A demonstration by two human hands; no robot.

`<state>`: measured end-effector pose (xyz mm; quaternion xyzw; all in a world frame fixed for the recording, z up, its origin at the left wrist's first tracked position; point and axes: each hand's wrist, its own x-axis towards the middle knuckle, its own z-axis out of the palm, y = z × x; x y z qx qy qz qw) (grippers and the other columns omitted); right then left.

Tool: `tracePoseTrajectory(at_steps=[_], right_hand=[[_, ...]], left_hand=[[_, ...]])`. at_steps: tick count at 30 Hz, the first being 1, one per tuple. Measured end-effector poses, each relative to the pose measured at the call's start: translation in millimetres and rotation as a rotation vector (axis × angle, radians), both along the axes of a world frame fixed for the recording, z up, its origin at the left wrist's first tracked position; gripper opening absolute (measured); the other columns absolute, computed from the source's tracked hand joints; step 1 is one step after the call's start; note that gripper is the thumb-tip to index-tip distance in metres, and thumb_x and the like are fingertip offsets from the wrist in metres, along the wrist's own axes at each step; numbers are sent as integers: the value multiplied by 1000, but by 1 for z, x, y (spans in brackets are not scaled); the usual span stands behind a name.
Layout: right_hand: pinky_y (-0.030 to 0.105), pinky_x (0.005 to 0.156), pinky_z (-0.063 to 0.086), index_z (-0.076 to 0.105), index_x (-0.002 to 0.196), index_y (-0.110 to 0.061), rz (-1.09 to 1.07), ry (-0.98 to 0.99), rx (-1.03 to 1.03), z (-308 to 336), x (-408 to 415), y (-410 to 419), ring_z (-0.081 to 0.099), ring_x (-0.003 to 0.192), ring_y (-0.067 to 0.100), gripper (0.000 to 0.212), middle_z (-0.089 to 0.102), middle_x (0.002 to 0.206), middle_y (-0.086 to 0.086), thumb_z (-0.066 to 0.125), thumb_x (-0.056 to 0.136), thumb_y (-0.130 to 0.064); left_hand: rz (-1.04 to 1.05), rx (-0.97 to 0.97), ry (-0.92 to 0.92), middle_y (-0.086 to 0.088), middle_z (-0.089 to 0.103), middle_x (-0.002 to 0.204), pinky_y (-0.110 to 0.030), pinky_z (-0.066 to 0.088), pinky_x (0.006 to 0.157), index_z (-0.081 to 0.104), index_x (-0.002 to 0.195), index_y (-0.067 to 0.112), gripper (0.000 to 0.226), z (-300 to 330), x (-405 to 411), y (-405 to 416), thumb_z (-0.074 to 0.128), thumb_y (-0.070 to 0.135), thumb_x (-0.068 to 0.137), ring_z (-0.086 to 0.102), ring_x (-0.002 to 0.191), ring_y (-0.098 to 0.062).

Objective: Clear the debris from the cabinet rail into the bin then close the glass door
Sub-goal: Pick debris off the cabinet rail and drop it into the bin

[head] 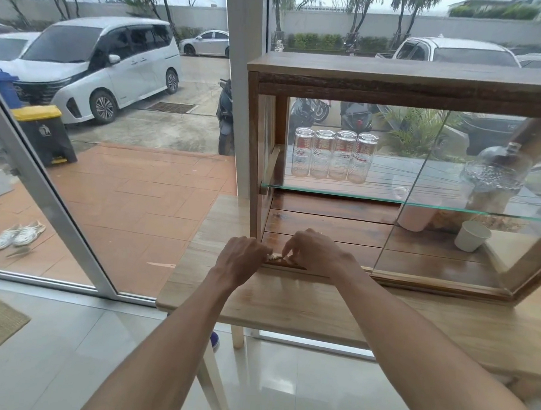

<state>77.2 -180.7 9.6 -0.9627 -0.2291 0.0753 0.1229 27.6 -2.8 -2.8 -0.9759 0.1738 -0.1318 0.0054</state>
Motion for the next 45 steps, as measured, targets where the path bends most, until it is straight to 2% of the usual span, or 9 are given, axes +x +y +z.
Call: tracePoseTrajectory(at_steps=[5, 10, 19, 24, 28, 31, 35, 39, 45], right_hand=[[40, 88, 56, 79, 101, -35, 9, -11, 18, -1, 0, -2, 68, 92, 25, 22, 71, 107, 3, 70, 86, -22], [40, 85, 58, 80, 98, -31, 20, -22, 44, -2, -1, -5, 69, 89, 24, 21, 74, 103, 2, 70, 85, -18], [35, 82, 56, 80, 101, -24, 6, -23, 152, -1, -2, -10, 67, 86, 19, 16, 75, 102, 2, 72, 88, -19], [27, 77, 49, 78, 109, -15, -28, -40, 237, 11, 1, -18, 66, 84, 16, 19, 75, 101, 5, 73, 91, -18], [25, 76, 45, 79, 107, -15, -58, -33, 260, 18, -1, -20, 64, 84, 17, 18, 71, 92, 3, 73, 90, -19], [27, 79, 49, 79, 106, -17, -54, -25, 268, 23, -9, -18, 65, 88, 18, 17, 71, 96, 4, 74, 90, -20], [29, 80, 53, 80, 103, -20, -35, -34, 292, 21, -29, -11, 67, 85, 16, 15, 73, 96, 3, 75, 89, -21], [33, 81, 55, 80, 94, -23, 79, -27, 303, 15, -54, 7, 66, 83, 10, 9, 73, 89, -6, 75, 86, -24], [27, 84, 56, 78, 107, -16, 200, -24, 384, -2, -97, 63, 67, 81, 7, 20, 78, 101, 1, 76, 88, -22]], left_hand=[[-3, -57, 15, -5, 74, 72, -26, 35, 54, 74, 87, 17, 17, -3, 2, 1, 62, 16, 98, 46, 52, -16], [-37, -112, 21, -7, 78, 81, -25, 42, 59, 76, 98, 14, 14, -5, 3, -3, 64, 22, 98, 73, 67, -24], [-60, -161, 8, -8, 79, 87, -24, 43, 58, 77, 97, 14, 11, -11, 4, -1, 67, 19, 95, 74, 67, -25], [-74, -174, -37, -8, 77, 76, -25, 39, 54, 78, 92, 13, 12, -8, 0, 3, 67, 17, 94, 73, 62, -26], [-44, -170, -27, -6, 78, 77, -34, 56, 58, 76, 90, 15, 13, -2, -2, 7, 65, 18, 95, 73, 64, -24], [-40, -205, -5, -5, 78, 76, -36, 58, 61, 77, 89, 16, 9, 7, -8, 9, 69, 17, 92, 73, 65, -24], [19, -222, 70, 0, 78, 84, -27, 42, 63, 78, 90, 21, 7, 18, -28, 15, 72, 21, 91, 72, 73, -22], [113, -313, 117, 6, 79, 91, -17, 39, 59, 80, 92, 25, 6, 17, -56, 35, 76, 26, 88, 72, 79, -11], [346, -511, 192, 9, 79, 88, -25, 47, 67, 80, 90, 29, 9, 1, -111, 86, 80, 33, 82, 68, 74, -8]])
